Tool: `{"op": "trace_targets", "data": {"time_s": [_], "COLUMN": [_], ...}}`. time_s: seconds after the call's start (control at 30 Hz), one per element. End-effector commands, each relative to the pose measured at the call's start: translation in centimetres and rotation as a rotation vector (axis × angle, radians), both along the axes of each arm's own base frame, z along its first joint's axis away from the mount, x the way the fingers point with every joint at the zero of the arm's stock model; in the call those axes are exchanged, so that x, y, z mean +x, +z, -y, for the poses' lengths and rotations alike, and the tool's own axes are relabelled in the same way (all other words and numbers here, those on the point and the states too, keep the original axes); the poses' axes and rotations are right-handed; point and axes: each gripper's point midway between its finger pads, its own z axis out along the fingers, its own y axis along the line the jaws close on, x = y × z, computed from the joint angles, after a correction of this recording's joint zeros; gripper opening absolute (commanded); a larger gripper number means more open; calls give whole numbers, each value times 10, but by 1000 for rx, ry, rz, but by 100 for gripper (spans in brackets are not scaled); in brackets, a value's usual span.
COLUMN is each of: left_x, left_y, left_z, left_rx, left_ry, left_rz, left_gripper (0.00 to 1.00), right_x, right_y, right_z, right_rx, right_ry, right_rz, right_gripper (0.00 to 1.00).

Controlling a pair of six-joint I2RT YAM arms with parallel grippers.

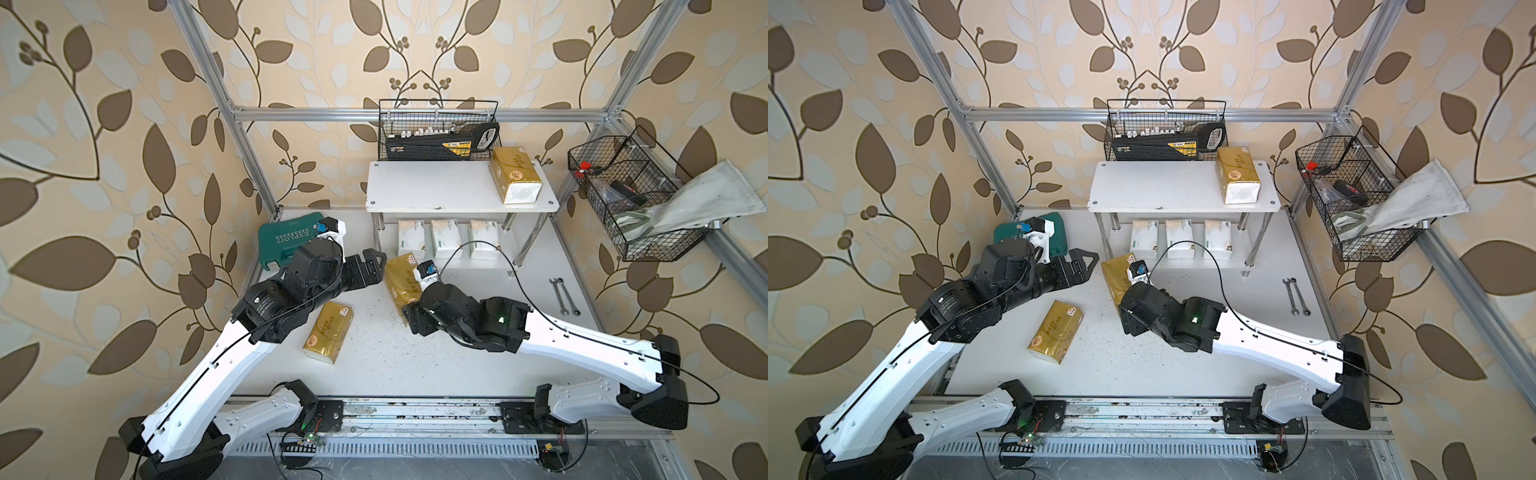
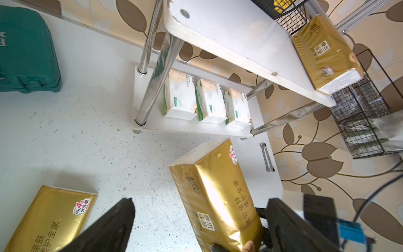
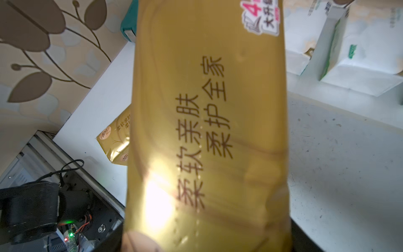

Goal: Place the tissue boxes on the shelf by color
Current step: Pick up the box of tissues from the center of the board, then place a box of tissues on the shelf.

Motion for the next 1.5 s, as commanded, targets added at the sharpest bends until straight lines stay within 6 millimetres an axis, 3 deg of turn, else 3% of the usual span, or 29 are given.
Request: {"op": "trace_targets", "data": {"time_s": [0.0, 0.3, 0.53, 0.7, 0.9, 1.07, 1.47], "left_x": [6, 19, 28, 33, 42, 44, 42], "left_y": [23, 38, 55, 79, 93, 93, 89], "left_z": [8, 32, 54, 69, 79, 85, 82], "left_rx": [-28, -50, -85, -79, -64, -66, -42], "left_ry": [-33, -93, -160, -229, -256, -276, -282], "left_rz": [52, 72, 113, 190, 227, 231, 233], "left_gripper": [99, 99, 99, 99, 99, 99, 99], "right_x": [12, 41, 71, 98, 128, 159, 212], "right_y": [49, 132, 179, 207, 219, 217, 184], "right_z": [26, 73, 110, 128, 132, 141, 146], "right_rx": [23, 63, 97, 90, 63, 43, 28], "right_ry": [-72, -214, -345, -417, -456, -492, -483], "right_rz": [94, 248, 328, 364, 366, 343, 229], "right_gripper": [73, 73, 74, 74, 75, 75, 76]}}
